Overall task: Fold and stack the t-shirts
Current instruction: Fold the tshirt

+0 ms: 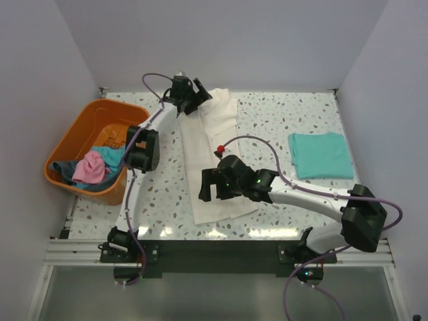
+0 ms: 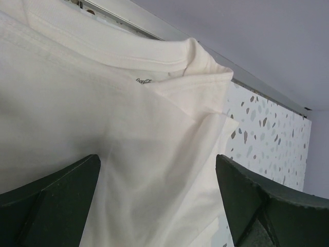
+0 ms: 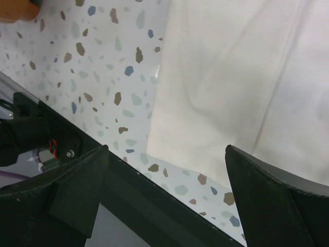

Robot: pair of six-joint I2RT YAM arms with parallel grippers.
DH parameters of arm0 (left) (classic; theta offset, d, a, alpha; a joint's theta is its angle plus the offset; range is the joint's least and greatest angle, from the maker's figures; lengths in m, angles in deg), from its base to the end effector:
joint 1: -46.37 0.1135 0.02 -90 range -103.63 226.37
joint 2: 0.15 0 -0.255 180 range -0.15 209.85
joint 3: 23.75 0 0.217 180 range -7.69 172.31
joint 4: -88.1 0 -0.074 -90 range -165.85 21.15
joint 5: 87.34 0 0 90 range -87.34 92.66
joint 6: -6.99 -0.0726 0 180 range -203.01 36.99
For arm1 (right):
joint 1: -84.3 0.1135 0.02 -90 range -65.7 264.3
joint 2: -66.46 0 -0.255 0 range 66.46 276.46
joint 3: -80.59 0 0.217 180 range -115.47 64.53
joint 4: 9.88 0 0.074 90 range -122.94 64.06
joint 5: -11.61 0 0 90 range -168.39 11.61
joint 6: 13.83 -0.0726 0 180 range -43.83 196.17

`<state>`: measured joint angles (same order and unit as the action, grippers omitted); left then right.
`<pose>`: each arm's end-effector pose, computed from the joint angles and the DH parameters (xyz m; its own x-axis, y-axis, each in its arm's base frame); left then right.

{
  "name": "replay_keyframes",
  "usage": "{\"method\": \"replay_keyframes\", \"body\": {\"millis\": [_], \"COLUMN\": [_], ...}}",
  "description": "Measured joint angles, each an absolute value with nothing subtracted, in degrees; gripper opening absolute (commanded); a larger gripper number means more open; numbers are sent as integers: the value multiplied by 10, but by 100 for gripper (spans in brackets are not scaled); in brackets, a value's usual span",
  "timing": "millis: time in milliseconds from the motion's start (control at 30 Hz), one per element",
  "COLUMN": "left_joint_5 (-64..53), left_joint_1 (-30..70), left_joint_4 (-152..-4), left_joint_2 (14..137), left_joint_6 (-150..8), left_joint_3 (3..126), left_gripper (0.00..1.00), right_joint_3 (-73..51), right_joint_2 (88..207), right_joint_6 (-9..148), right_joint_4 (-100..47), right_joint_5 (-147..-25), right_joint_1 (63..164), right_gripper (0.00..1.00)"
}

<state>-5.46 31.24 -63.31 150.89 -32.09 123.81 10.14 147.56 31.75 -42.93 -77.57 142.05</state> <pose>0.5604 -0.1622 0.1463 -0.6134 -0.6302 -0.4760 -0.1621 0.6903 -0.7051 0.1609 0.2530 0.2240 -0.8513 -0.0378 -0.5233 -0.3420 0.7963 0.4990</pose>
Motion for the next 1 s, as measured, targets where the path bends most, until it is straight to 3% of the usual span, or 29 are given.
{"method": "replay_keyframes", "body": {"millis": [167, 333, 567, 900, 1000], "left_joint_5": [-65, -47, 1, 59, 51], "left_joint_1": [305, 266, 114, -33, -56], "left_joint_4": [-575, -536, -596, -473, -471], "left_joint_2": [1425, 1188, 712, 560, 523], "left_joint_6": [-361, -421, -430, -310, -273], "left_joint_3": [1190, 1035, 596, 263, 209], "left_gripper": [100, 100, 100, 100, 93], "right_joint_3": [123, 155, 235, 297, 327], "right_joint_2": [1428, 1350, 1241, 1276, 1280], "right_joint_6": [317, 305, 284, 291, 288], "right_joint_4": [-470, -525, -585, -579, -562], "right_joint_5": [-738, -677, -640, -705, -727], "right_joint_1": [1417, 1404, 1331, 1267, 1266], "right_gripper": [99, 99, 99, 99, 93]}}
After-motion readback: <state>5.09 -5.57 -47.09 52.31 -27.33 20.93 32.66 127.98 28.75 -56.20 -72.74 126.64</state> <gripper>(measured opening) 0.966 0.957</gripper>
